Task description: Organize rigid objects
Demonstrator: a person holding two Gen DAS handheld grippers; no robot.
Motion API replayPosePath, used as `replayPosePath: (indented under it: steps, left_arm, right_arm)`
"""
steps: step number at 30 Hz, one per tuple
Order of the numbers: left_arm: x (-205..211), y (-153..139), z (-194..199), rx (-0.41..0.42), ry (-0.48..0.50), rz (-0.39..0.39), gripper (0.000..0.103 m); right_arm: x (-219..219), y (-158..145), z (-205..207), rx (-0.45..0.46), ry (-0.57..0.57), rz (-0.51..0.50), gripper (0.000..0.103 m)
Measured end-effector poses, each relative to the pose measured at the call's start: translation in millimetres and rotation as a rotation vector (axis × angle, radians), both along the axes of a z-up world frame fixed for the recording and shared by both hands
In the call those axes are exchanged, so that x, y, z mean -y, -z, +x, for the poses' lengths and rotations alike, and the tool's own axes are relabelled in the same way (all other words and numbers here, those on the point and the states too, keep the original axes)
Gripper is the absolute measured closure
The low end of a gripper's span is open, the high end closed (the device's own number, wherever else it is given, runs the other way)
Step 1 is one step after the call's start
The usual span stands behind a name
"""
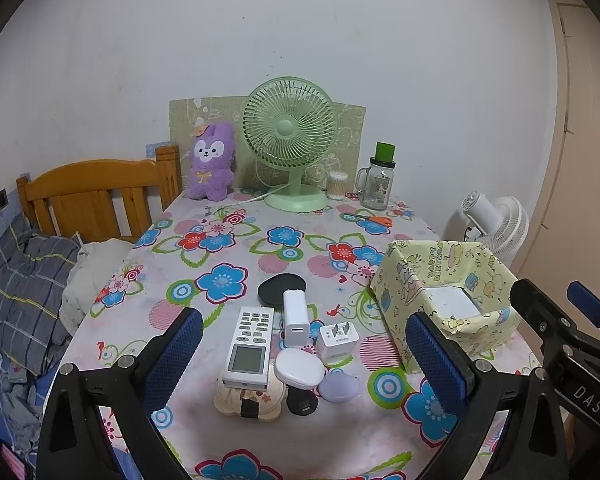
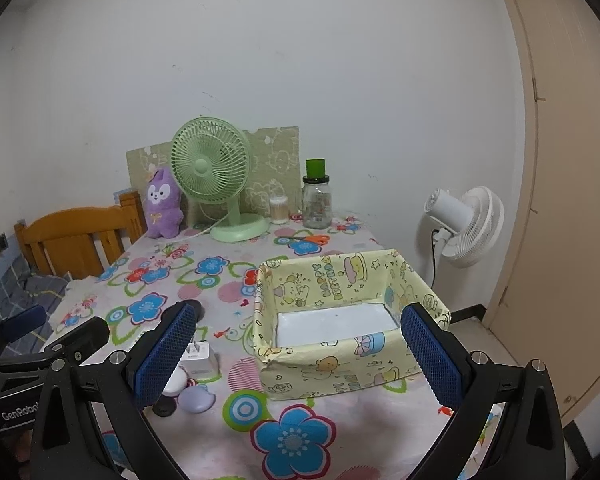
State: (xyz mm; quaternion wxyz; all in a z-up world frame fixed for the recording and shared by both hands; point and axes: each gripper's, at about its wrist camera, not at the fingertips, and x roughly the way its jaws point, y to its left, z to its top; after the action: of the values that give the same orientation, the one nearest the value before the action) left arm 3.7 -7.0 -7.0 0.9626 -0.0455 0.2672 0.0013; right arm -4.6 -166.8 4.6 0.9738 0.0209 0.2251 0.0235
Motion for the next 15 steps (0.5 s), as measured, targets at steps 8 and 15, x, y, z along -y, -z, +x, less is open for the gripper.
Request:
replayPosePath:
  steps: [8, 15]
  left_arm:
    - [0.5, -0.7, 0.3, -0.005, 0.004, 0.006, 0.001]
    - [0.0, 0.0, 0.3, -0.009, 0.003, 0.005, 0.000]
  right_arm:
    - [-1.0, -1.3, 0.4, -0.002, 0.010, -0.005, 0.000]
    - [-0.8, -0.6, 0.6, -0.005, 0.006, 0.001, 0.000]
